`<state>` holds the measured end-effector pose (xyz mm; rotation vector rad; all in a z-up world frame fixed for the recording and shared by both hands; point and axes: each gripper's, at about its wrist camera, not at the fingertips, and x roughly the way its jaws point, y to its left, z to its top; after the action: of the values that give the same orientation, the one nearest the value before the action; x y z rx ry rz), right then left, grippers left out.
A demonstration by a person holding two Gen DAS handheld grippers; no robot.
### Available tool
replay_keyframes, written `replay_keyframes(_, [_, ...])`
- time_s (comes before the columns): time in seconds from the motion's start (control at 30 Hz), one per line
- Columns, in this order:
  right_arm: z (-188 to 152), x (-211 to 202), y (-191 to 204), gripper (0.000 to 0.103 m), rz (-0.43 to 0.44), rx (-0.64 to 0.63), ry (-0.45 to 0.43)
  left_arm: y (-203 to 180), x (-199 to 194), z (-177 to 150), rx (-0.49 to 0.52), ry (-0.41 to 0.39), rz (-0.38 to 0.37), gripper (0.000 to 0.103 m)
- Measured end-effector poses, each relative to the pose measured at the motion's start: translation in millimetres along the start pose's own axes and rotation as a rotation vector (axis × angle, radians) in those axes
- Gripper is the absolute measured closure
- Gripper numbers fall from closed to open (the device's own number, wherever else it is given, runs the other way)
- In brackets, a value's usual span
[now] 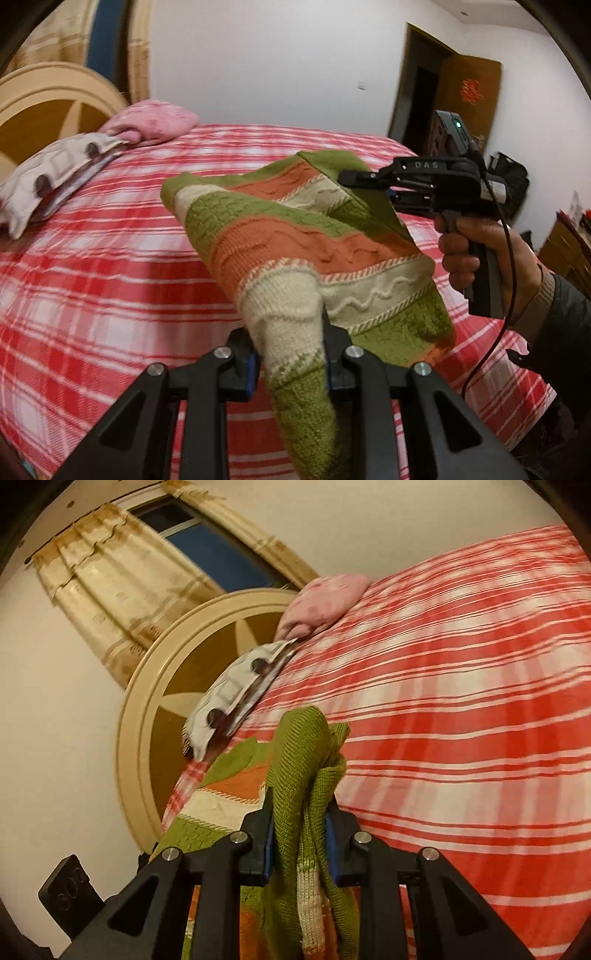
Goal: Fold small clothes
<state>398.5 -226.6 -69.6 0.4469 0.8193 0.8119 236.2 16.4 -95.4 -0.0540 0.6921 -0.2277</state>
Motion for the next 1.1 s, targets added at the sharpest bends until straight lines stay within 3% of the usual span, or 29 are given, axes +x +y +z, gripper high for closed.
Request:
replay_keyframes(0.37, [-8,124,70,0.081,0.096,-0.047,0.117,82,-32,-29,-0.135,-0.014,0.132,0.077])
replay_keyframes(0.6, [-24,190,78,0.081,0.104,-0.028,0.212,121,-29,-57,-0.202,0.035,0.166,0.077])
replay_keyframes(0.77, [-37,217,76,0.081,0.088,-0.021,0.251,133,-28,-77,-0.241,0.058,0.157,0.077])
replay_keyframes(1.1, [-43,234,56,0.08,0.029,0.005,0.314,138,-22,-84,-0.258,0.056,0.127,0.077])
